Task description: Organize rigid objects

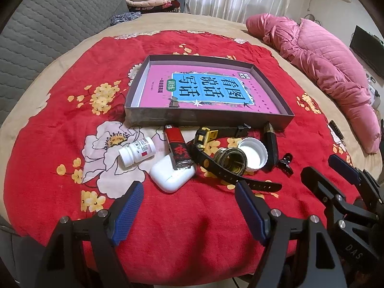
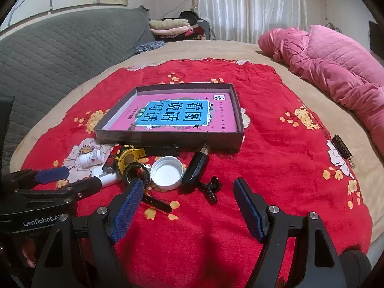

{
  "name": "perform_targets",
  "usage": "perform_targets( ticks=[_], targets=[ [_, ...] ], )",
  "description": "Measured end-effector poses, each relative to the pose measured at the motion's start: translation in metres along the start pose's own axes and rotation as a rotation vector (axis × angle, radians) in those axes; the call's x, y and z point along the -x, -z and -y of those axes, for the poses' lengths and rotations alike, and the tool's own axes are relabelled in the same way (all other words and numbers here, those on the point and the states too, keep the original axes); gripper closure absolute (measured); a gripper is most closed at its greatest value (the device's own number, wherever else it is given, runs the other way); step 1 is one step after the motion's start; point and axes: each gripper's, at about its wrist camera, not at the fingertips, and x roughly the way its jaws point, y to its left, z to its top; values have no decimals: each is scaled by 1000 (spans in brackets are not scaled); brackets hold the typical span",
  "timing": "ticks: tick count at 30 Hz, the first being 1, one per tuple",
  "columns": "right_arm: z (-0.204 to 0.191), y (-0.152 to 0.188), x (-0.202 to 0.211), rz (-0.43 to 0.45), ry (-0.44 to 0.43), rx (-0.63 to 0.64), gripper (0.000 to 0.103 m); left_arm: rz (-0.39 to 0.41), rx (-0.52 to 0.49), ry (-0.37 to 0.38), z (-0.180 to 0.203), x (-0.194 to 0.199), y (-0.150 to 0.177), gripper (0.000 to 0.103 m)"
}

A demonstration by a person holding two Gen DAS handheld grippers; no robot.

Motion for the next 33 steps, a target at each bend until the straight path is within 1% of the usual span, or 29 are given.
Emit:
perform_targets(
  ticks=[10,22,33],
  targets=[
    [-1,-1,0,5,-3,-1,25,2,-1,-2,0,0,0,25],
    [2,-1,4,23,-10,-12,25,24,-10,-18,-1,1,-1,25],
    [2,-3,6,29,-6,-7,25,30,-8,-16,-2,3,-2,25]
  ],
)
